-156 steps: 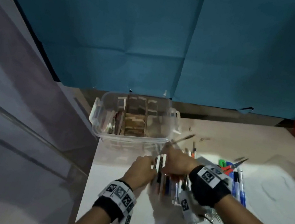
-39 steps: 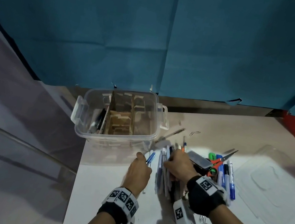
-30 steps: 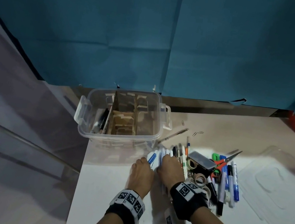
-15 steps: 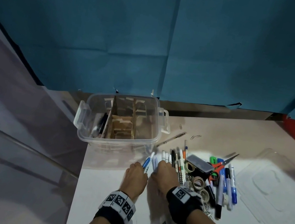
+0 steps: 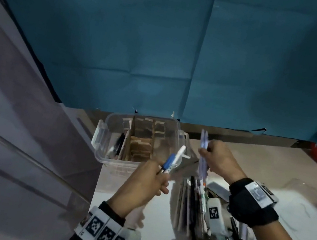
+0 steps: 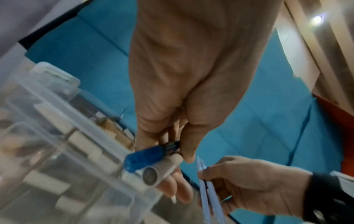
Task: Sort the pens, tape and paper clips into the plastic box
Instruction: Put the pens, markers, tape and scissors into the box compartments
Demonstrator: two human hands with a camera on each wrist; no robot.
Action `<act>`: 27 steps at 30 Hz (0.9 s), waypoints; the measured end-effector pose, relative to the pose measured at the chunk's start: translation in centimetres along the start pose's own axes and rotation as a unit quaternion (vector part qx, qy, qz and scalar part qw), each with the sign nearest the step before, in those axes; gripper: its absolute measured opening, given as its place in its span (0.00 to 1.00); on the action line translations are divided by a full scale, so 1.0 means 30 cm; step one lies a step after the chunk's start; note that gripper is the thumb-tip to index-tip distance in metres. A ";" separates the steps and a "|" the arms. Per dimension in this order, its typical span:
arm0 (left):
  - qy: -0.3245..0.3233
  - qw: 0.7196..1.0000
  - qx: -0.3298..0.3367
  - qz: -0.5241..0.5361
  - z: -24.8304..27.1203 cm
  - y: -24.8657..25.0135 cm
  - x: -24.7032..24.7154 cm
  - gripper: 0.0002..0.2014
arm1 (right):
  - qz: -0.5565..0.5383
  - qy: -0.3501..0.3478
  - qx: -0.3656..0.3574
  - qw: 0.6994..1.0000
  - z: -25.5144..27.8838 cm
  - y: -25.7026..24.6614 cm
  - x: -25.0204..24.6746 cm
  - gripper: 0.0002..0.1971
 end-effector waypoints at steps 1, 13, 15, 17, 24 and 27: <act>0.021 1.000 -0.004 0.007 -0.010 -0.007 -0.053 0.11 | -0.002 -0.004 -0.016 1.000 -0.009 -0.050 0.017 0.11; 0.211 0.962 -0.105 -0.137 -0.176 -0.234 -0.523 0.08 | -0.166 -0.199 -0.020 0.966 -0.089 -0.502 0.548 0.19; 0.194 0.957 -0.118 -0.180 -0.189 -0.256 -0.506 0.14 | -0.095 -0.205 -0.056 0.973 -0.086 -0.510 0.551 0.19; 0.183 0.948 -0.106 -0.240 -0.179 -0.245 -0.491 0.12 | -0.056 -0.182 -0.079 0.979 -0.088 -0.487 0.506 0.17; 0.142 0.980 0.058 -0.125 -0.061 -0.017 -0.268 0.08 | -0.081 -0.106 -0.078 0.988 -0.071 -0.290 0.186 0.17; 0.058 0.986 0.109 -0.115 -0.053 0.071 -0.069 0.08 | -0.071 -0.058 -0.069 0.993 -0.049 -0.168 0.062 0.19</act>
Point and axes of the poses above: each hand's wrist, its own z-axis away from the middle knuckle, its own x-axis out of the palm, y = z × x, the point moved 7 cm from there along -z, towards the middle knuckle, and after that the axes turned 12 degrees about -z, right-handed, at the moved point
